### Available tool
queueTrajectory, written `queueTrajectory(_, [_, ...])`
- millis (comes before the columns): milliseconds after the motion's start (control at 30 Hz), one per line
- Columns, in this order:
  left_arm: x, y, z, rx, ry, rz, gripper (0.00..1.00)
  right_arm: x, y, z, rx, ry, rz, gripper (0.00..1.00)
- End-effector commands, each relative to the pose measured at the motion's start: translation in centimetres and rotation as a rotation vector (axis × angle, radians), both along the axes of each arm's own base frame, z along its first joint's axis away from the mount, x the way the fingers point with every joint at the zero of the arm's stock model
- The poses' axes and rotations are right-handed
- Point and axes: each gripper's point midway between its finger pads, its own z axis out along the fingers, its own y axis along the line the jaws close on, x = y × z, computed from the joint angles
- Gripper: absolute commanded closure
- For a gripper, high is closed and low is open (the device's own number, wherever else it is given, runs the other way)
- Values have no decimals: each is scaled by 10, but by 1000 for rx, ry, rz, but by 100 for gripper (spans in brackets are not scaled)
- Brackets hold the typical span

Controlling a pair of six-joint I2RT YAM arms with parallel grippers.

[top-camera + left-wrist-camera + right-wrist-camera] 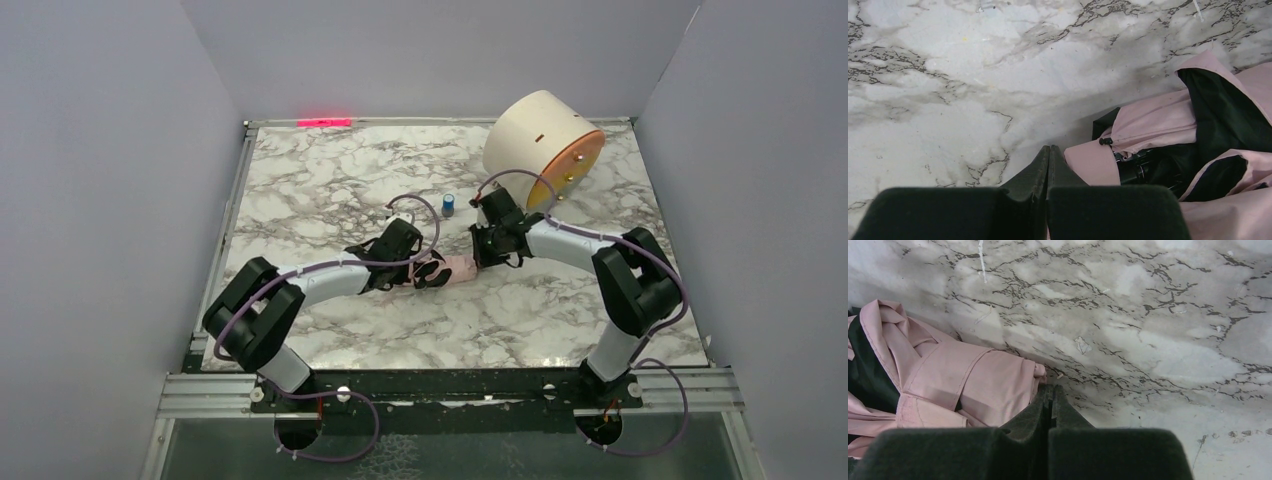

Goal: Put away the umbrella

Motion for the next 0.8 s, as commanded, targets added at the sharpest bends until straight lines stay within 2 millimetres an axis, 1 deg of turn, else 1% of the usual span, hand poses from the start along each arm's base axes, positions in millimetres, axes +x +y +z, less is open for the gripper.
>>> queueTrajectory(0, [-15,-82,18,-214,29,-222,100,-10,58,43,230,-30,83,100])
queueTrajectory(67, [-1,-70,23,-157,2,-176,100,-2,40,43,146,-68,5,99])
queueTrajectory(100, [5,-60,25,-134,1,-150,100,6,27,44,96,-111,-52,98])
queueTrajectory(167, [19,-41,36,-133,-20,-96,100,17,-1,54,4,-207,-150,93])
queueTrajectory(233, [31,-21,57,-139,-69,-48,98,24,-25,68,-66,-296,-228,85])
queueTrajectory(300, [41,3,75,-102,-127,-5,97,27,-40,83,-98,-356,-277,76])
queueTrajectory(400, [48,37,100,-17,-206,62,95,27,-59,105,-104,-432,-356,69])
queueTrajectory(467, [50,58,118,28,-259,112,95,25,-68,122,-79,-487,-408,64])
queueTrajectory(500, [50,68,128,47,-287,140,95,24,-71,131,-56,-514,-417,61])
queueTrajectory(533, [49,76,137,59,-315,159,94,21,-73,138,-28,-544,-417,56])
queueTrajectory(600, [45,88,155,61,-371,187,94,14,-72,159,54,-616,-390,46])
queueTrajectory(633, [42,92,164,52,-398,194,94,10,-72,171,94,-654,-374,43])
queueTrajectory(700, [35,96,179,18,-445,195,89,0,-73,190,159,-710,-348,36])
queueTrajectory(733, [30,97,187,-5,-469,193,76,-6,-75,202,190,-742,-337,32])
queueTrajectory(767, [25,99,191,-27,-487,192,61,-12,-78,209,203,-761,-326,27])
